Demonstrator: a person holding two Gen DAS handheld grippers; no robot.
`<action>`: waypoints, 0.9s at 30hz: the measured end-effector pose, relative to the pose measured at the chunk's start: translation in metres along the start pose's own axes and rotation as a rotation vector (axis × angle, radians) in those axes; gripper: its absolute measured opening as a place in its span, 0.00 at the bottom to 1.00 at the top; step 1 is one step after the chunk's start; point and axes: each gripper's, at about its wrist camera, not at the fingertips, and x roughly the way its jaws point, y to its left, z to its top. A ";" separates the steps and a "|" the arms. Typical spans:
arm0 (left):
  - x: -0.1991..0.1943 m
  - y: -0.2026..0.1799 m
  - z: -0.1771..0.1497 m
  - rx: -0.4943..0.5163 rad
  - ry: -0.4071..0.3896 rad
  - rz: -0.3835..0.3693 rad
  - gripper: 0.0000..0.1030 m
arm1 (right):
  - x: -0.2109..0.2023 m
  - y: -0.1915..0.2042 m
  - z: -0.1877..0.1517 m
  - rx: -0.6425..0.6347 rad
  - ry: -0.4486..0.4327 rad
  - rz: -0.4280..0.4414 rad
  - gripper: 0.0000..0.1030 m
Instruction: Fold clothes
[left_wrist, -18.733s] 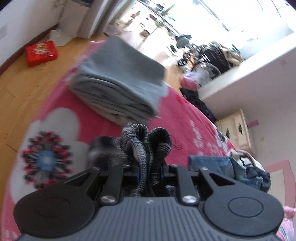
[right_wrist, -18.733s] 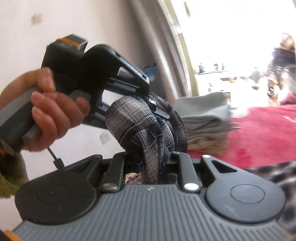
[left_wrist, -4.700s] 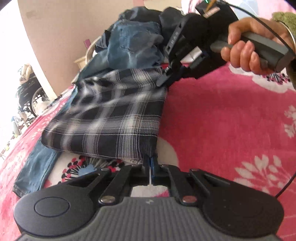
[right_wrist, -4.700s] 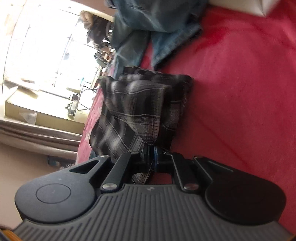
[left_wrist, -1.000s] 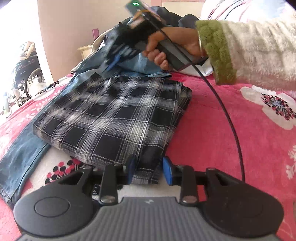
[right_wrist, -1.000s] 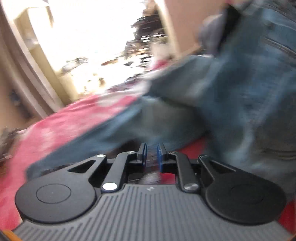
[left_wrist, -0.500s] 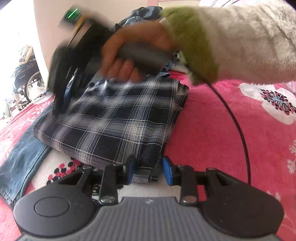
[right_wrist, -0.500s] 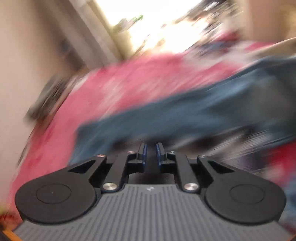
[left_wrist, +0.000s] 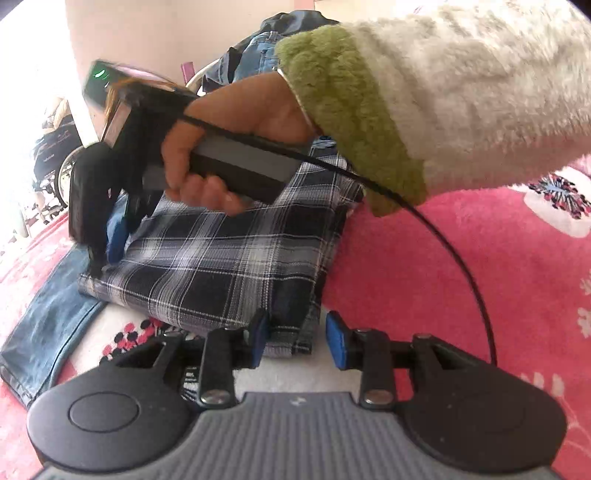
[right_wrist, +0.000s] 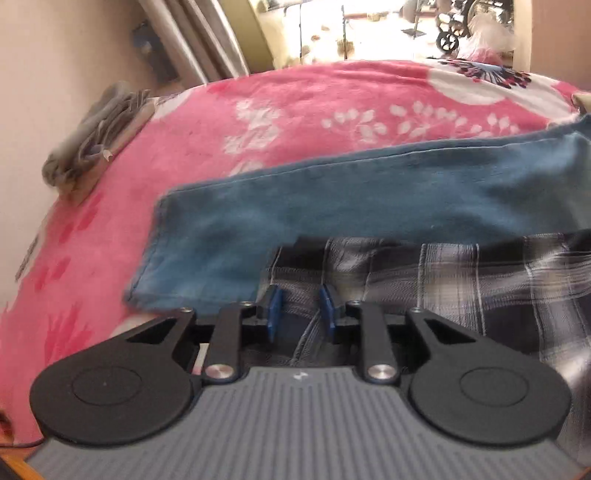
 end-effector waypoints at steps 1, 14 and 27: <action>-0.003 0.000 0.000 0.003 -0.001 0.002 0.33 | -0.004 -0.011 0.003 0.080 -0.032 -0.005 0.21; -0.005 0.098 0.051 -0.259 -0.085 0.055 0.32 | -0.128 -0.089 -0.060 0.194 -0.194 -0.211 0.22; 0.162 0.167 0.149 -0.466 0.019 -0.049 0.30 | -0.142 -0.158 -0.105 0.411 -0.192 -0.100 0.45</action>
